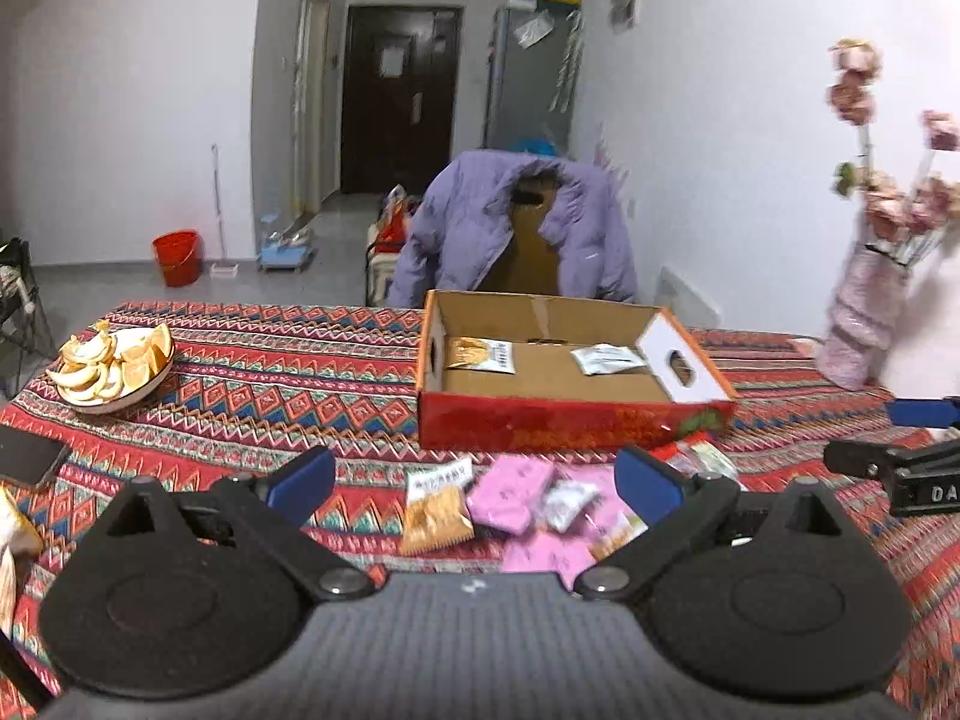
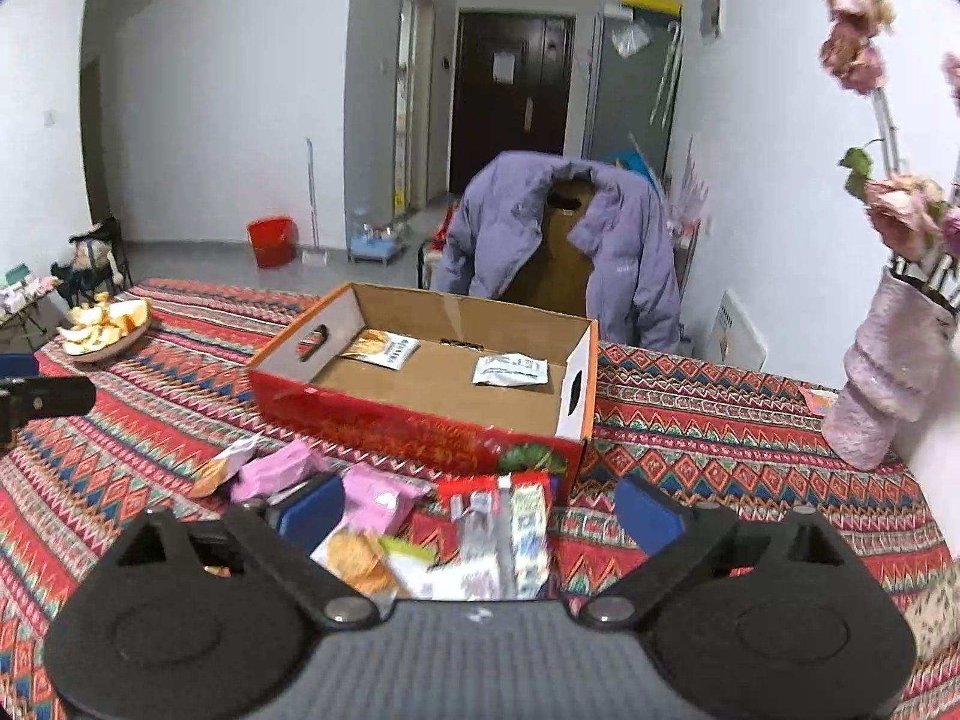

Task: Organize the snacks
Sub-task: 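Grasp another cracker packet with the left tool while the right tool grasps another white packet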

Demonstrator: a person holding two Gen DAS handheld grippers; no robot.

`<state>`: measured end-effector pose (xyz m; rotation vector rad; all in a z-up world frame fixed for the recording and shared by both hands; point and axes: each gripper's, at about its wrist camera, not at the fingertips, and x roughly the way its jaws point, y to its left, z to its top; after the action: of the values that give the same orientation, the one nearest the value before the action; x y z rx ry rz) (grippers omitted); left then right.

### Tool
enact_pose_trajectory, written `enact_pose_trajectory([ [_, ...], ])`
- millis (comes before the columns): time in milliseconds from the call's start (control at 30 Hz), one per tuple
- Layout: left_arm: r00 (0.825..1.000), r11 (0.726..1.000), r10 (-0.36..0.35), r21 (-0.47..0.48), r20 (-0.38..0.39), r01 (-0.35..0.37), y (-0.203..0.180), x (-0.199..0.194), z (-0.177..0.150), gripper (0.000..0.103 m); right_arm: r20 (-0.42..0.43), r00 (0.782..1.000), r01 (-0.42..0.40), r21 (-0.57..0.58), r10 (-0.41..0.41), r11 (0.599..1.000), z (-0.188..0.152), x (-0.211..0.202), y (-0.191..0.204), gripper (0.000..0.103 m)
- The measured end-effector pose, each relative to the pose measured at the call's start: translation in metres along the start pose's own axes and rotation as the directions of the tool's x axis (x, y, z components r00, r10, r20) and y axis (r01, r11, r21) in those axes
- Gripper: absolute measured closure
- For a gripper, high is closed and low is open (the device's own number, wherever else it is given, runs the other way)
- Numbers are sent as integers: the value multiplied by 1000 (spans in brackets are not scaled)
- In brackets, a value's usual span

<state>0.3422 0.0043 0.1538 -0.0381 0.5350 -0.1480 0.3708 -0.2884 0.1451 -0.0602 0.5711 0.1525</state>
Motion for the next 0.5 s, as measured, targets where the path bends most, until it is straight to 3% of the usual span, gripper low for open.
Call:
enact_pose_trajectory([
  [233,995,998,-59,7,86,58,1,-67,-72,0,149,988,-27,-13,29,1000,-79,-70,25,2],
  [367,993,1000,-11,15,120,9,2,-93,-114,0,195,981,-13,-6,14,1000,-117,-101,38,0],
  [500,996,999,37,14,86,-39,11,-107,-150,0,234,972,-5,16,1,1000,-146,-121,47,0],
])
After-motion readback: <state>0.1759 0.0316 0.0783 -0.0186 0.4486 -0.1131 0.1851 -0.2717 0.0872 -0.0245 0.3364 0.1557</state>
